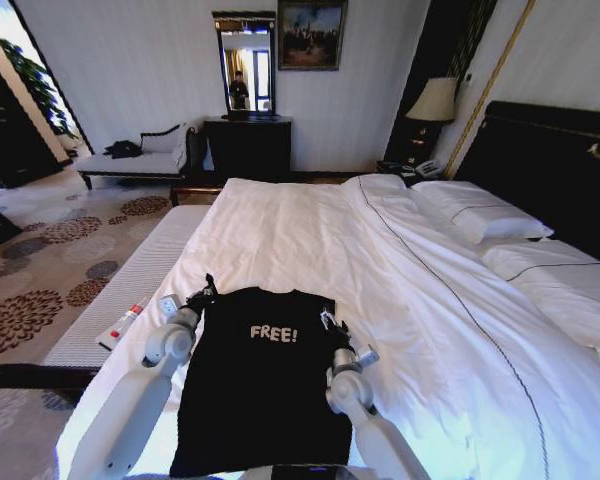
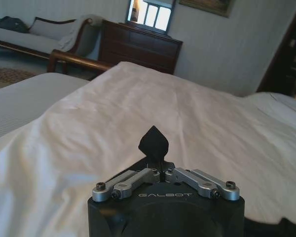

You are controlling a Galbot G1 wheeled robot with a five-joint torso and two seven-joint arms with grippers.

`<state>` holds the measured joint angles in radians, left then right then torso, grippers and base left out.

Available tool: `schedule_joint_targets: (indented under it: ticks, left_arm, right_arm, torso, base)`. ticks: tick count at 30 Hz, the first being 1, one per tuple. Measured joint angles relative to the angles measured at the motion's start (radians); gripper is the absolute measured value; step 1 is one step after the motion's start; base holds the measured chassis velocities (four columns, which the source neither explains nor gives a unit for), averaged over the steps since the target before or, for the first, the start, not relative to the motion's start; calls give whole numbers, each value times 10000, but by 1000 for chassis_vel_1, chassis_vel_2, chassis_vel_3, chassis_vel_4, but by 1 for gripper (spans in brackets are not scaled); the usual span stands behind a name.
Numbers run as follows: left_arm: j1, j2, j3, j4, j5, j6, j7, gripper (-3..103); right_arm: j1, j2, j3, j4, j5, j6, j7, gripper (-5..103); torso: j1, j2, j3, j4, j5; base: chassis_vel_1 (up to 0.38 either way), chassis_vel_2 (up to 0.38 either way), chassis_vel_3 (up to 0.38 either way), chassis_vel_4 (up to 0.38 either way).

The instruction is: Fold the clothes on the bed.

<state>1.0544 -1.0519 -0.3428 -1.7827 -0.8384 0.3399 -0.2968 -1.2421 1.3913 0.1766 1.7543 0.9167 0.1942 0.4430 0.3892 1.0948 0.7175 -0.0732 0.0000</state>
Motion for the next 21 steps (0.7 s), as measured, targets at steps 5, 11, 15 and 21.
schedule_joint_targets:
  ticks: [5,11,15,21]
  left_arm:
    - [-101,35,562,212,328,-6,133,0]
    - [-193,2,1242,563,663,-6,180,0]
    - [-371,-69,1505,846,694,-7,186,0]
    - [-634,-299,1607,1294,621,-30,6,7]
  right_arm:
    - [31,-23,8,-52,24,-4,-2,100]
    - [26,6,11,-74,11,-7,-5,100]
    - [-7,29,11,-77,-42,-7,-9,100]
    - [-57,67,-57,-81,-123,-8,-12,100]
  torso:
    - [1,0,0,-3,0]
    - [0,-1,0,-2,-1]
    - [0,0,0,-2,0]
    - [1,0,0,-1,0]
  base:
    - [0,0,0,0]
    - [0,0,0,0]
    - [0,0,0,0]
    - [0,0,0,0]
